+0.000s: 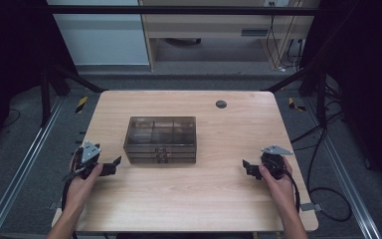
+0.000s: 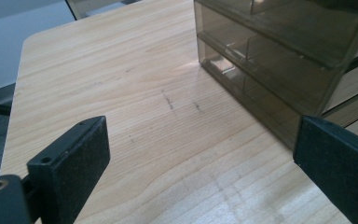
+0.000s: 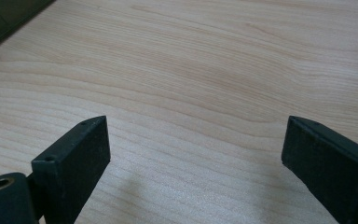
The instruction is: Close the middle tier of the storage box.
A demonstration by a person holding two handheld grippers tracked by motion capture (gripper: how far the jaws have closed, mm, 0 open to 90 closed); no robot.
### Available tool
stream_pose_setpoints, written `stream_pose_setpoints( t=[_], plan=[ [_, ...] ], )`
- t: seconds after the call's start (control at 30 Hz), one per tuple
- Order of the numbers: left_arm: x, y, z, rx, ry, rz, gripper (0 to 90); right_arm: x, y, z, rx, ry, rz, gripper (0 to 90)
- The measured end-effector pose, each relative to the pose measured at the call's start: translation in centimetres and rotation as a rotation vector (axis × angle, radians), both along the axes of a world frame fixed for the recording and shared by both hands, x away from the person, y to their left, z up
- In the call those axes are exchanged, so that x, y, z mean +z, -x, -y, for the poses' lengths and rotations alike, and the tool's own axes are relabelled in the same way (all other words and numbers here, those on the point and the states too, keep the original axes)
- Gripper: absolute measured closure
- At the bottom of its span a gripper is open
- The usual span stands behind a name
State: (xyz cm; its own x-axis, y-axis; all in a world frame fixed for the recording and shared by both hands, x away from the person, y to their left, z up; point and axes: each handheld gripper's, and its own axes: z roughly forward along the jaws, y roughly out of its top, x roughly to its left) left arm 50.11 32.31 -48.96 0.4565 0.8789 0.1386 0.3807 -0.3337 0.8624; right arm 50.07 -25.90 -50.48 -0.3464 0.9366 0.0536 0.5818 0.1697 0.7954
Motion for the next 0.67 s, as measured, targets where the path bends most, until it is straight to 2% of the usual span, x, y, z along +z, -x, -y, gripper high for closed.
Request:
stream_pose_setpoints(
  t=[0.17,0.27,0.5,0.67],
  plan=[
    [-0.6,-0.1,-0.3,0.013,0.021,-0.005,3.9,-0.1,-0.1,0.0,-0.002,-0.001,0.0,8.4],
    [-1.2,-0.1,-0.4,0.017,0.015,-0.015,3.9,-0.4,-0.2,-0.1,0.001,0.007,-0.007,8.6],
    [-1.2,0.1,-0.3,0.019,0.012,0.006,3.7,-0.4,0.1,-0.3,0.01,0.005,0.006,8.9],
    [-1.2,0.0,-0.1,0.017,-0.007,0.004,3.7,-0.4,0.1,-0.6,0.02,0.036,-0.003,8.7]
  ],
)
